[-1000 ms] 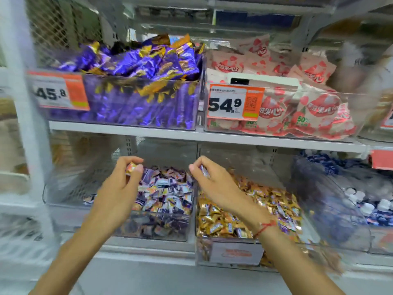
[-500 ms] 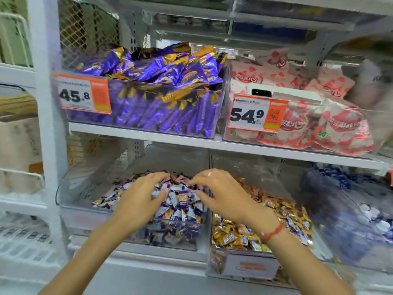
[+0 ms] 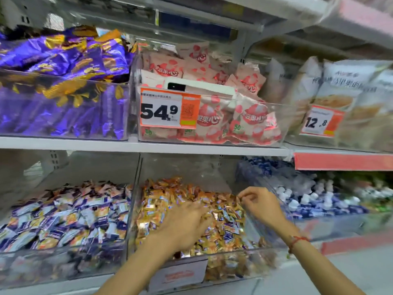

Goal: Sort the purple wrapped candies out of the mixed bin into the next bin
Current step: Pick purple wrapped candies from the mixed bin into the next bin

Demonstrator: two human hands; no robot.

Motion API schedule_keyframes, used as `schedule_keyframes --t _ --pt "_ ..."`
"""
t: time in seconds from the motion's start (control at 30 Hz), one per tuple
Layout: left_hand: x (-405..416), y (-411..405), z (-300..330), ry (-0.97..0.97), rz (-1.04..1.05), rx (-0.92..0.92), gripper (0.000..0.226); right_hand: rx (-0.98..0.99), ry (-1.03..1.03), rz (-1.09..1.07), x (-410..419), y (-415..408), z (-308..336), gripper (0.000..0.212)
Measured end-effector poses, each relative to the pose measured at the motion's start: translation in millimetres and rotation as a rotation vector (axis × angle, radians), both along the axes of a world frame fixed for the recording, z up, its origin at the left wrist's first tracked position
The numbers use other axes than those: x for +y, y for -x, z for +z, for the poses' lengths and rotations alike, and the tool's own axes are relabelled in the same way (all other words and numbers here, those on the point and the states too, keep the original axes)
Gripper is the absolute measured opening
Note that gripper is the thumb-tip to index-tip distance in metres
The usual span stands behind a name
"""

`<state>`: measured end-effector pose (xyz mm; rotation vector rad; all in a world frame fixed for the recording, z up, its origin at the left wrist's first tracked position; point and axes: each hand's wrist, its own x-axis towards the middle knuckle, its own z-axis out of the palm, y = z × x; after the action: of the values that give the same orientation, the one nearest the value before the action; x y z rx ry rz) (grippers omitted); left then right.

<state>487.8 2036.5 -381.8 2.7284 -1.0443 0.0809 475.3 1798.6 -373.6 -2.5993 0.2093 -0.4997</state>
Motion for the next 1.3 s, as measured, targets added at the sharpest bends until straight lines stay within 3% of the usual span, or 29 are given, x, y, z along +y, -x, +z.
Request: schedule_keyframes --t 0.1,0.2,0.33,0.4,0.5,0.57,0.63,0.7,0.83,0.93,1.03,1.13,1.23,1.3 --pt "5.5 -9.9 -21.7 -0.126 0.034 0.066 0.062 0.306 0.003 0.064 3.3 -27.6 -11.2 0.014" --pt "13.0 -9.6 -29.4 -0.029 0.074 -0.015 0.081 0.563 0.189 0.176 17.1 -46.6 -23.0 0.028" --pt "14.4 -8.9 -22.3 0.177 0.157 -0.116 0.034 0.485 0.174 0.134 13.3 -52.3 -29.1 0.01" --pt "14.4 -7.6 -17.5 0.312 0.192 -0.137 0.025 0.442 0.041 0.105 2.2 -46.2 -24.8 0.019" --pt "10.8 -4.4 -14.6 0.486 0.168 -0.106 0.025 0.27 -0.323 0.084 -0.6 -21.6 -5.0 0.023" --pt "5.6 -0.2 -11.1 0.548 0.13 -0.069 0.033 0.19 -0.672 0.169 10.4 -0.5 10.4 0.021" --pt "0.4 6.2 -6.4 0.601 0.101 0.046 0.045 0.162 -0.872 0.289 26.3 15.9 21.4 0.023" --pt "-2.5 12.2 -2.5 0.702 0.04 0.188 0.049 0.123 -0.888 0.351 45.7 22.9 26.3 0.022" --pt "-0.5 14.2 -0.8 0.956 -0.011 0.305 0.031 0.112 -0.866 0.414 62.0 24.8 28.3 0.02" --pt "5.0 11.9 0.3 1.084 0.036 0.341 0.018 0.296 -0.699 0.381 42.0 18.6 31.1 0.02" --pt "7.0 9.4 -1.9 1.058 0.076 0.334 0.012 0.526 -0.251 0.147 12.9 -4.4 11.0 0.016" --pt "6.0 8.2 -3.9 1.011 0.1 0.308 0.01 0.868 0.006 0.087 16.5 -17.1 -11.3 0.05" --pt "6.2 7.9 -4.7 1.002 0.122 0.31 0.013 0.819 0.331 0.079 31.1 -23.2 -20.1 0.061" --pt "6.8 7.8 -6.0 0.98 0.139 0.32 0.017 0.76 0.319 0.086 31.2 -26.2 -21.0 0.049"
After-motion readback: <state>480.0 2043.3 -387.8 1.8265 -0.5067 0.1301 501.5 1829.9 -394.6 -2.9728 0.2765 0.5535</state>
